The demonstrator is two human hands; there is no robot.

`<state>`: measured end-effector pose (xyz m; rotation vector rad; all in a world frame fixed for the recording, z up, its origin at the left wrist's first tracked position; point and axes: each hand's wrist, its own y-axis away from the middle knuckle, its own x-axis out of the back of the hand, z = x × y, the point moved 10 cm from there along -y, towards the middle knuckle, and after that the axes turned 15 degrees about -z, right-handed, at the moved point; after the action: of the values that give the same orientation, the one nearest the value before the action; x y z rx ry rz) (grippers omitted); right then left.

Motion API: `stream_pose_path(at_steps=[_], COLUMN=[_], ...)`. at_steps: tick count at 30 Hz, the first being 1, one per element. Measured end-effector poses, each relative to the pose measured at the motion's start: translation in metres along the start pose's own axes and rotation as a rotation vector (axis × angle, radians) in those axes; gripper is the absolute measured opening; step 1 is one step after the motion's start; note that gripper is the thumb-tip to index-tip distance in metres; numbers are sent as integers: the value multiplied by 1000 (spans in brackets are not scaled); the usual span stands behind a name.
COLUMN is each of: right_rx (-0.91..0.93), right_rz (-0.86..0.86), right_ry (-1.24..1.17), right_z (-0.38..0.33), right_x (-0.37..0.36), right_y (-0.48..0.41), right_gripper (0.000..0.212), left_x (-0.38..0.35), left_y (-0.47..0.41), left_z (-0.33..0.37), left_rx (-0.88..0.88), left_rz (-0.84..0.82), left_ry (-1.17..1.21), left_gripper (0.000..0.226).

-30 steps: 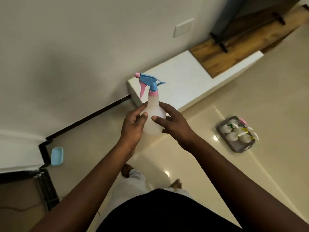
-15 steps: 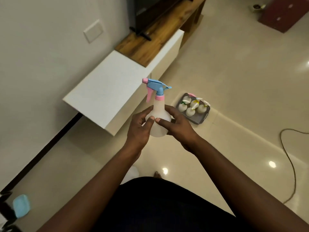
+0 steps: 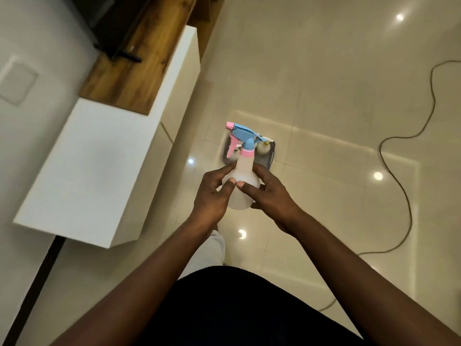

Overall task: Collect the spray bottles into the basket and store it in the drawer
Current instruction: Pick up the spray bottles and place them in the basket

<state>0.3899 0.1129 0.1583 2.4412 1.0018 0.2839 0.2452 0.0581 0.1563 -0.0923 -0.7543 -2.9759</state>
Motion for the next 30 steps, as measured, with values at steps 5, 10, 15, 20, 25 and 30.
stream_pose_path(at_steps=[5, 10, 15, 20, 25, 30], right_rx=[-58, -102, -115, -157, -117, -36], right_rz=[98, 143, 134, 206, 254, 239], right_ry=[-5, -26, 9, 140, 131, 186], right_z=[-1, 8, 23, 68, 144, 233], right_x=[52, 100, 154, 210, 253, 288], right_y=[-38, -72, -119, -179, -247, -314], right_gripper=[48, 49, 53, 54, 59, 52], left_x=[-14, -35, -55, -74, -104, -130], left_y=[-72, -140, -213, -293, -377, -454], left_z=[21, 40, 35, -8, -84, -202], left_rx=[10, 19, 69, 186, 308, 511], left_rz=[-125, -216, -226, -146, -69, 56], left_ry=[-70, -127, -107, 87, 233, 532], left_gripper=[43, 43, 42, 38, 46, 40])
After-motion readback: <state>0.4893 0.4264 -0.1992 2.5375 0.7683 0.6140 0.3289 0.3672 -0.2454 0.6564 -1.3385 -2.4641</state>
